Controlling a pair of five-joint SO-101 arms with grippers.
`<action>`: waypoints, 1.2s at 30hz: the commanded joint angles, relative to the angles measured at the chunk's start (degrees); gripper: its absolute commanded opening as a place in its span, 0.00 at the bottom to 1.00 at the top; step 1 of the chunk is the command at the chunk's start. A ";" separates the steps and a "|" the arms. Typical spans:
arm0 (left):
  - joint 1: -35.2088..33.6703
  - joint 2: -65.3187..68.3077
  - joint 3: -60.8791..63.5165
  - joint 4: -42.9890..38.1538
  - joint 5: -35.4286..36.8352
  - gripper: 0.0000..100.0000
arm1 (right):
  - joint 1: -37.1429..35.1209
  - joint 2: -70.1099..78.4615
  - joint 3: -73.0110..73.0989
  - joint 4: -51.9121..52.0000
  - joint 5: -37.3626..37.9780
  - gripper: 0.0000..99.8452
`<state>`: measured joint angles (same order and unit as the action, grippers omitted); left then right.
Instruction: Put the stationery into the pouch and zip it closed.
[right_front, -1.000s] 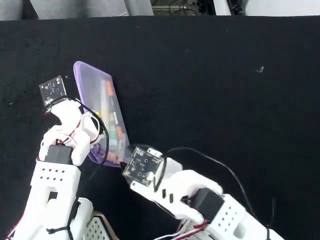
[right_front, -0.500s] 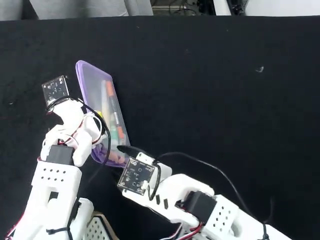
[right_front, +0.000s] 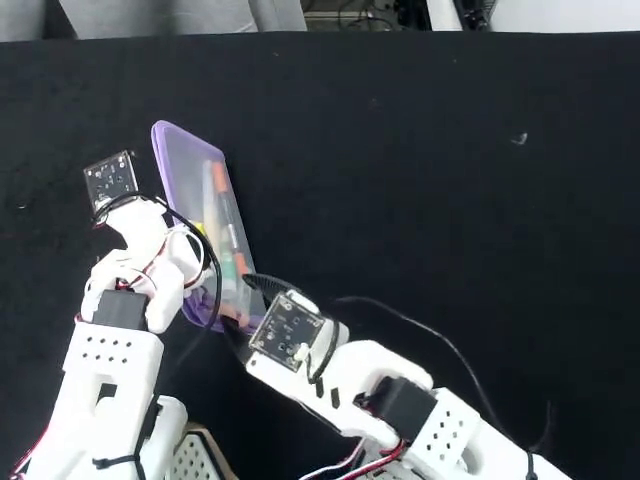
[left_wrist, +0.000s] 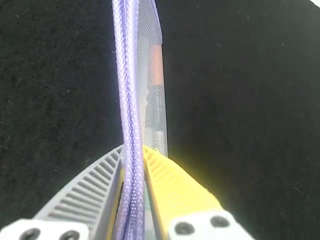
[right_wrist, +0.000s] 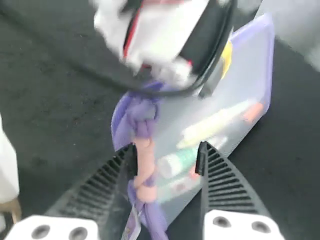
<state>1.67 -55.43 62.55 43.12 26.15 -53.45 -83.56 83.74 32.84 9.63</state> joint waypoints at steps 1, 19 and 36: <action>1.80 -0.44 -2.42 -1.32 0.62 0.03 | 0.79 12.97 -7.34 -0.09 -0.62 0.19; 1.98 -0.44 -2.33 -1.41 0.62 0.03 | -2.02 32.13 -14.81 -4.84 -0.53 0.04; -0.57 -0.09 -2.42 -1.76 0.62 0.03 | -1.76 32.22 -27.65 16.62 -0.18 0.01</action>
<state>2.73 -55.52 62.55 42.59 26.15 -54.51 -51.56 61.58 44.79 9.54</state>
